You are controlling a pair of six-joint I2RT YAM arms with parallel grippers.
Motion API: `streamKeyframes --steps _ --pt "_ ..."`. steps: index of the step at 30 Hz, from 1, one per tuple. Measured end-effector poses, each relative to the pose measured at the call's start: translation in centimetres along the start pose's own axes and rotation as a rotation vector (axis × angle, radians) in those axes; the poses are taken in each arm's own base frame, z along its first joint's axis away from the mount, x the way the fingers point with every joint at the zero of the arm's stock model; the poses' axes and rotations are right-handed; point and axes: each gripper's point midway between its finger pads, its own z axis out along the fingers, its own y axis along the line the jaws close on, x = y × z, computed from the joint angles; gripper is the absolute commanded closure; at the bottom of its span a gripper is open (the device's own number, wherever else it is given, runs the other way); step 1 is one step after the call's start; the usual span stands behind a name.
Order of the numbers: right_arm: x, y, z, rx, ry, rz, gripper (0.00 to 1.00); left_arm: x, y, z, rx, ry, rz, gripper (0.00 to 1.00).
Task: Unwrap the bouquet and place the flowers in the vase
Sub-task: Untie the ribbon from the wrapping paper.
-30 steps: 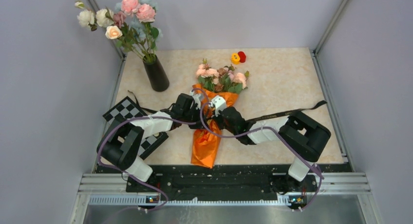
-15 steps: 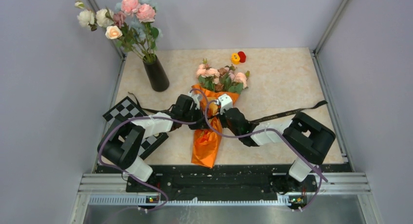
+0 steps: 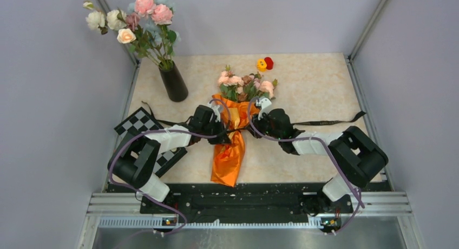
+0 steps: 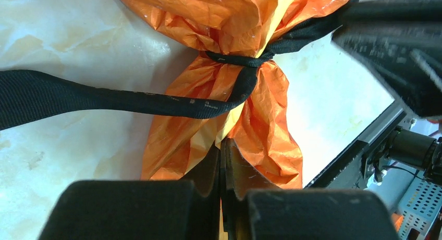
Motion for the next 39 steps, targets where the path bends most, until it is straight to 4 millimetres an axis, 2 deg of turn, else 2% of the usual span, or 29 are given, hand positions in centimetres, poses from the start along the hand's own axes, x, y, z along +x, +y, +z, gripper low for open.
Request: streamKeyframes --steps 6,12,16,21,25,39 --pt "0.9 3.6 -0.7 -0.212 0.079 0.032 0.75 0.0 0.1 -0.3 -0.005 0.001 0.013 1.00" --pt "-0.3 5.3 -0.5 -0.293 0.080 0.042 0.77 0.1 0.2 -0.5 -0.008 0.004 0.017 1.00" --pt "-1.3 5.4 1.0 -0.294 0.079 0.042 0.79 0.1 0.2 -0.5 -0.008 0.004 0.017 1.00" --pt "-0.7 5.0 2.1 -0.281 0.110 0.049 0.80 0.1 0.2 -0.5 -0.008 0.004 0.017 1.00" --pt "0.4 4.6 2.2 -0.262 0.149 0.058 0.81 0.1 0.2 -0.5 -0.008 0.004 0.017 1.00" --pt "1.3 3.2 2.9 -0.195 0.162 0.035 0.81 0.1 0.2 -0.5 -0.008 0.004 0.017 1.00"
